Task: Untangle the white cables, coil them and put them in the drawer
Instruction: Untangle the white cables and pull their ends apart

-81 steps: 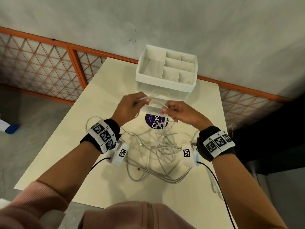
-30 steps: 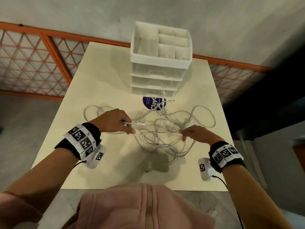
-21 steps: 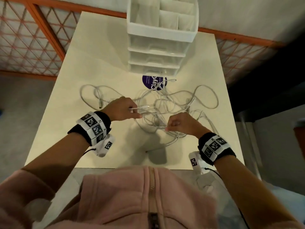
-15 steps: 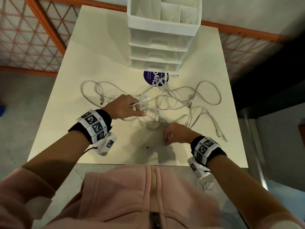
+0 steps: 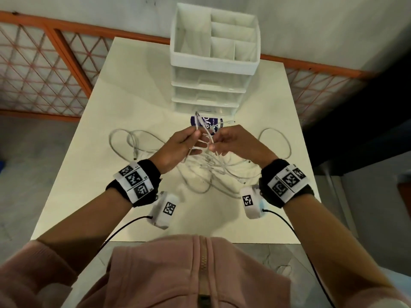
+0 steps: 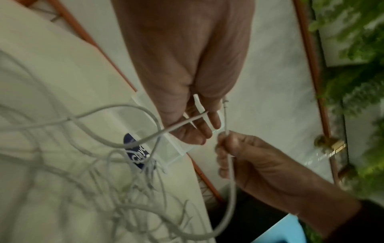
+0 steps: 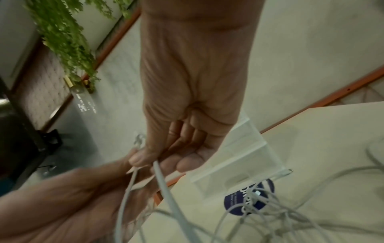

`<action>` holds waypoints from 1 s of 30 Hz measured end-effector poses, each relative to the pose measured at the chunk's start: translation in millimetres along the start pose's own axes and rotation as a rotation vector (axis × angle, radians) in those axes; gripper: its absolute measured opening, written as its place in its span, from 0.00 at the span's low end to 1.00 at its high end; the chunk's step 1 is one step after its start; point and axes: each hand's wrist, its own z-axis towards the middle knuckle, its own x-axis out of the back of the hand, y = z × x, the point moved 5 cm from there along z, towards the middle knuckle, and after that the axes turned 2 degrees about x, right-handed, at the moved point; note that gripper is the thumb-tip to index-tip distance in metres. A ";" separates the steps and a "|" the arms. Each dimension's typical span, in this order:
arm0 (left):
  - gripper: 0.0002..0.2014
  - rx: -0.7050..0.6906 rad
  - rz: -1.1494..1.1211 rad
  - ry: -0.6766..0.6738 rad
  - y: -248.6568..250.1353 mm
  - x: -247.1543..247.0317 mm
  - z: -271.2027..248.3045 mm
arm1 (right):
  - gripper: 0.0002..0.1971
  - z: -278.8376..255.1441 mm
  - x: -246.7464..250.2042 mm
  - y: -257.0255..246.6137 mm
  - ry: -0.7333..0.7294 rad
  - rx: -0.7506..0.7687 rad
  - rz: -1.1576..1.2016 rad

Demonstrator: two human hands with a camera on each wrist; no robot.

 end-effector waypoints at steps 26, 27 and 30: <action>0.15 -0.272 0.395 0.293 90.0 35.7 -5.4 | 0.11 6.9 46.2 1.9 0.167 0.112 -0.637; 0.16 -0.217 0.576 0.226 80.0 27.9 -2.5 | 0.11 7.5 46.6 -7.9 0.161 0.156 -0.645; 0.12 -0.081 0.704 0.082 58.1 10.7 1.6 | 0.08 9.8 48.2 -31.8 0.132 0.252 -0.641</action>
